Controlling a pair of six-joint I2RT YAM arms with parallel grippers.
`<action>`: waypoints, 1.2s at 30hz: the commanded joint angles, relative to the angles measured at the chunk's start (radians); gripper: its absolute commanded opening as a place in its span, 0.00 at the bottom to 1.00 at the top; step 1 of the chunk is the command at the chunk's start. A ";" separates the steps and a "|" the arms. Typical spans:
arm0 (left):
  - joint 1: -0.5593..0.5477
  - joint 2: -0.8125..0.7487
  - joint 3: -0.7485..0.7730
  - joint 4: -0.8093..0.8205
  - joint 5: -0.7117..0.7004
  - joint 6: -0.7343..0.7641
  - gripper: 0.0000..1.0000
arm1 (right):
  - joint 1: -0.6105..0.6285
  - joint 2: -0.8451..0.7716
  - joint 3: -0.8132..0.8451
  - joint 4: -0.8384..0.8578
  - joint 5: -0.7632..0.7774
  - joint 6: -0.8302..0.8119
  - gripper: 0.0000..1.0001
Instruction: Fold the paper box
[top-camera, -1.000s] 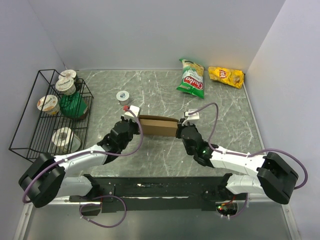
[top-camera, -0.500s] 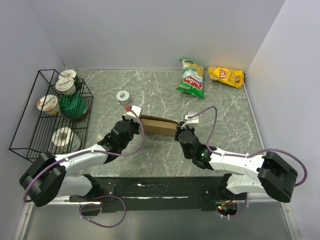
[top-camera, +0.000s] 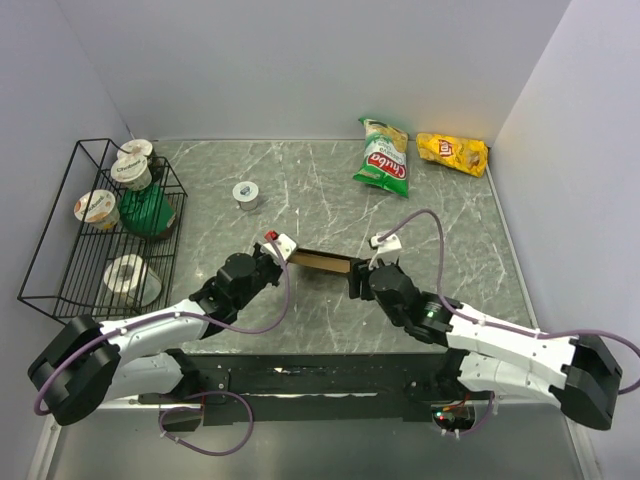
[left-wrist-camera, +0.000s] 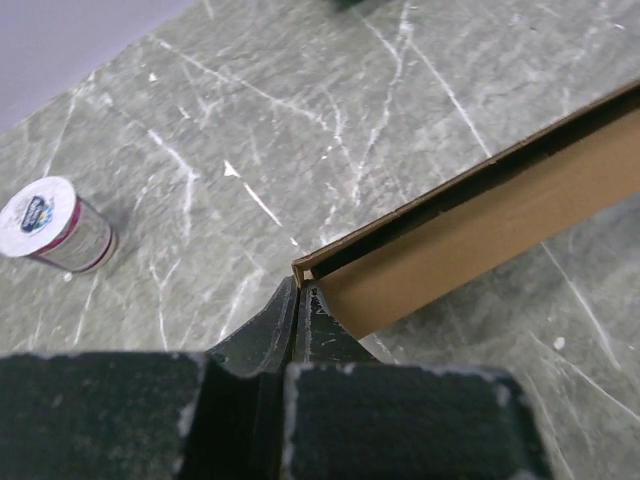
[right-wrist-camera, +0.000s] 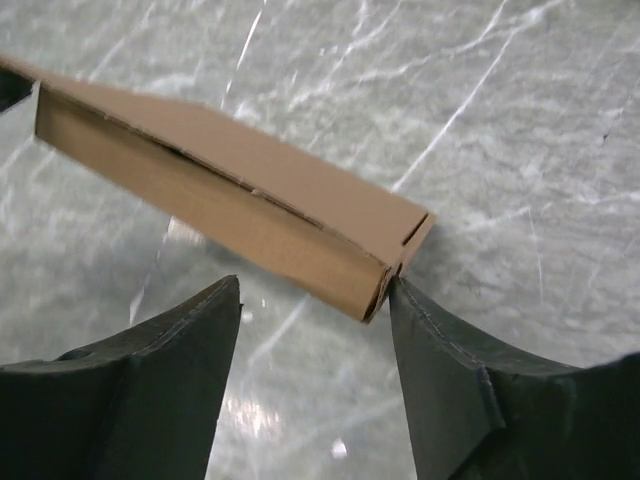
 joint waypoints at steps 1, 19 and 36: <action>-0.008 0.000 0.012 -0.037 0.068 0.032 0.01 | -0.038 -0.074 0.106 -0.149 -0.099 -0.046 0.70; -0.006 0.070 0.095 -0.109 0.091 0.026 0.01 | -0.363 -0.131 0.114 -0.177 -0.423 -0.179 0.61; 0.003 0.066 0.112 -0.137 0.115 0.033 0.01 | -0.483 -0.002 0.130 -0.031 -0.540 -0.426 0.42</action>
